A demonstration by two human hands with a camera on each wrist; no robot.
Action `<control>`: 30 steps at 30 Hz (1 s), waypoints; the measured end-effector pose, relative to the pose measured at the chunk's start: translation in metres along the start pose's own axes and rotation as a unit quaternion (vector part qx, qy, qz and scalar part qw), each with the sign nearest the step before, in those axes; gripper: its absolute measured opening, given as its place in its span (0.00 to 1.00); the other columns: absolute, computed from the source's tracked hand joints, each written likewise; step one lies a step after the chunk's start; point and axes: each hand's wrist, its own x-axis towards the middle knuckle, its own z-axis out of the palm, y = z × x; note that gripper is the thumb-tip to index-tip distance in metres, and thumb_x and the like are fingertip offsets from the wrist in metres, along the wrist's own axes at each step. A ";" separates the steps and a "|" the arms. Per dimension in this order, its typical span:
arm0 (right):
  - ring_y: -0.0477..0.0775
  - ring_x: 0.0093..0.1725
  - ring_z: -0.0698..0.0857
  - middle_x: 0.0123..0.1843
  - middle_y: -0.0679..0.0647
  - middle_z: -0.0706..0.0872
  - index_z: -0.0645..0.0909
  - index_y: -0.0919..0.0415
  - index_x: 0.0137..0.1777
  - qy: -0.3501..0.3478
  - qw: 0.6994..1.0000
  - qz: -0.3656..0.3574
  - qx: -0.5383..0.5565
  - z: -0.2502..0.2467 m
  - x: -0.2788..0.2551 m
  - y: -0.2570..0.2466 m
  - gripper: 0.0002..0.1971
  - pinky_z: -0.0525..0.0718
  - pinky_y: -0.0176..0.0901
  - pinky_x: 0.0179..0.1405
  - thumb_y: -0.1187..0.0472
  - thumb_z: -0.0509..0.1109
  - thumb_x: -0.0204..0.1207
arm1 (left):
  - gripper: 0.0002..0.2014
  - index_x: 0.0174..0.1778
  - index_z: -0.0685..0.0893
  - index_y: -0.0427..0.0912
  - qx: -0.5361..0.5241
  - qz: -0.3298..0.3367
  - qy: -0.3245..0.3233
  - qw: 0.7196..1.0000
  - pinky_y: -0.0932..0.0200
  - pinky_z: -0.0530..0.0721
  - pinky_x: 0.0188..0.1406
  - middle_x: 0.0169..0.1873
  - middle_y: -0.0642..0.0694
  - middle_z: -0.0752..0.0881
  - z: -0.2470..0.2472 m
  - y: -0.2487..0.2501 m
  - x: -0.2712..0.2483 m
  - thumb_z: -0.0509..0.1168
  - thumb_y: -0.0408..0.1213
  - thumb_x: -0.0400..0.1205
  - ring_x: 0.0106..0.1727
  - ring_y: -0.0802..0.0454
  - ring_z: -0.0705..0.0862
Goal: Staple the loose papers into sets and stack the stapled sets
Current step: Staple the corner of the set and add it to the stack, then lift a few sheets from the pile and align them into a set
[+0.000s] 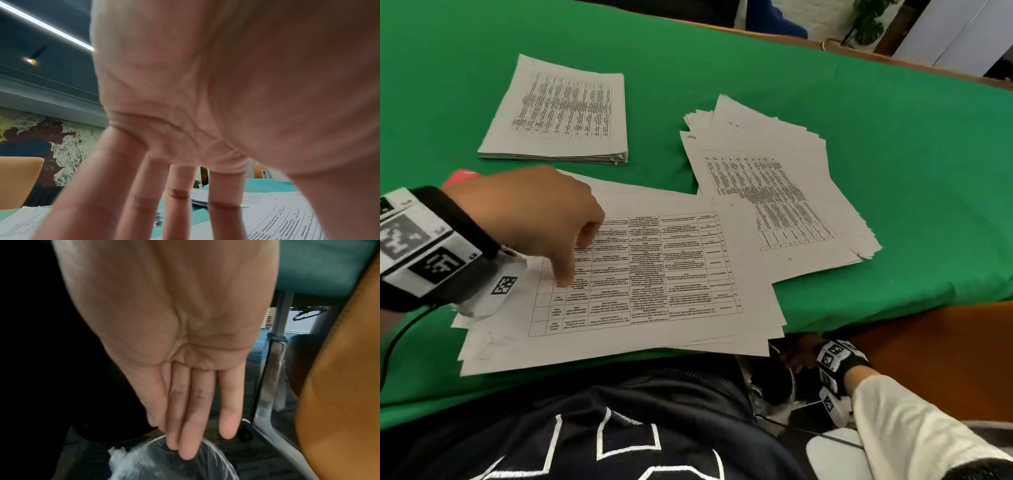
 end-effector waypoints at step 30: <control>0.54 0.71 0.82 0.77 0.52 0.83 0.77 0.55 0.81 0.160 0.937 -0.310 -0.010 -0.247 -0.136 -0.279 0.39 0.80 0.47 0.71 0.44 0.84 0.72 | 0.12 0.43 0.85 0.53 -0.116 0.015 0.111 0.987 0.53 0.77 0.50 0.53 0.58 0.82 0.026 -0.006 -0.039 0.79 0.54 0.76 0.49 0.55 0.84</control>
